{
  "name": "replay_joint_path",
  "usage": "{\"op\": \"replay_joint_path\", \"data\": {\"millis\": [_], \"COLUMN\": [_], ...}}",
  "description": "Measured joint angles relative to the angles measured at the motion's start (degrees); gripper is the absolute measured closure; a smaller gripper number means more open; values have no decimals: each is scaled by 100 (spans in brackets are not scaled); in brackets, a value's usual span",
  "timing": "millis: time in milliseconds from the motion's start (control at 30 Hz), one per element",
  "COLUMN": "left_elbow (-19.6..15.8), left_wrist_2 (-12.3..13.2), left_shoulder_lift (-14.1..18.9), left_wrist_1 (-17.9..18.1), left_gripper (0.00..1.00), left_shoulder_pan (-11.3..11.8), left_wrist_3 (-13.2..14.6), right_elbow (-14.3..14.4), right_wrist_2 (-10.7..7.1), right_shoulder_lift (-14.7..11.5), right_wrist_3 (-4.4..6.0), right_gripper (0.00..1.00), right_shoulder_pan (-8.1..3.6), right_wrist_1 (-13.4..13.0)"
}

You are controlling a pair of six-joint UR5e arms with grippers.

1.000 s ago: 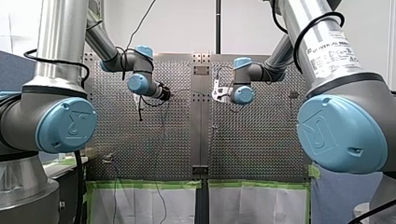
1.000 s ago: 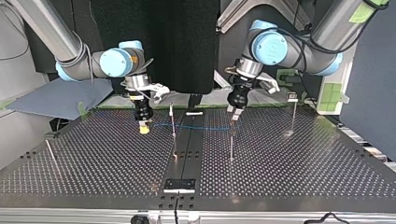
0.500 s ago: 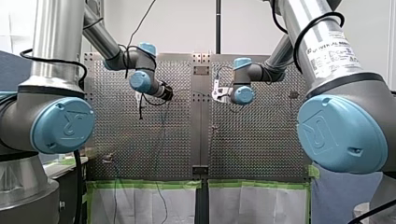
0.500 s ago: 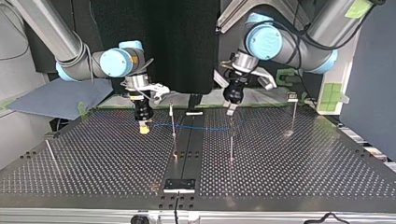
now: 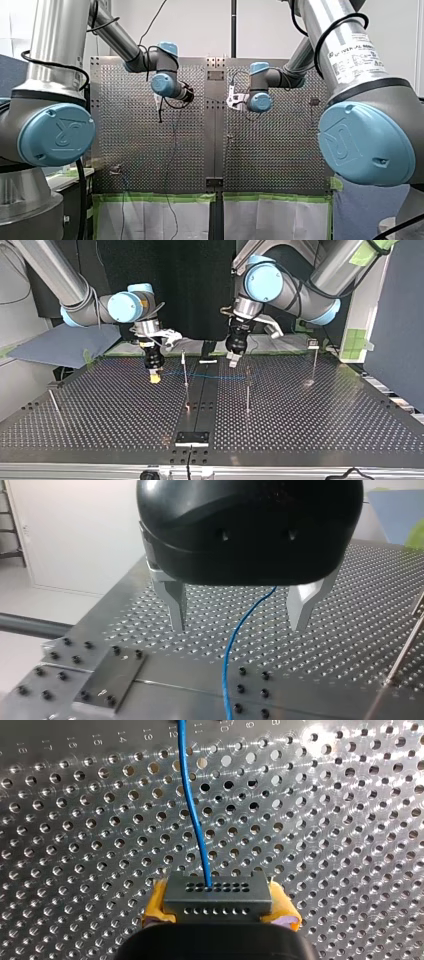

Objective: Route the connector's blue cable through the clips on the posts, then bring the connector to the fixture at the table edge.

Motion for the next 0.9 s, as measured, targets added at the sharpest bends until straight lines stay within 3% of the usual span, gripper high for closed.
{"op": "replay_joint_path", "data": {"millis": [400,667,900], "left_elbow": [570,897,1016], "left_wrist_2": [-571,-1010,-1391], "left_shoulder_lift": [-502,-823,-1099], "left_wrist_1": [182,39,101], "left_gripper": [0,0,0], "left_shoulder_pan": [-543,-611,-612], "left_wrist_3": [218,458,486], "right_elbow": [1,0,1], "right_wrist_2": [0,0,0], "right_shoulder_lift": [11,18,20], "right_wrist_3": [0,0,0], "right_gripper": [100,100,100], "right_shoulder_pan": [14,23,25], "right_wrist_1": [13,26,61]}}
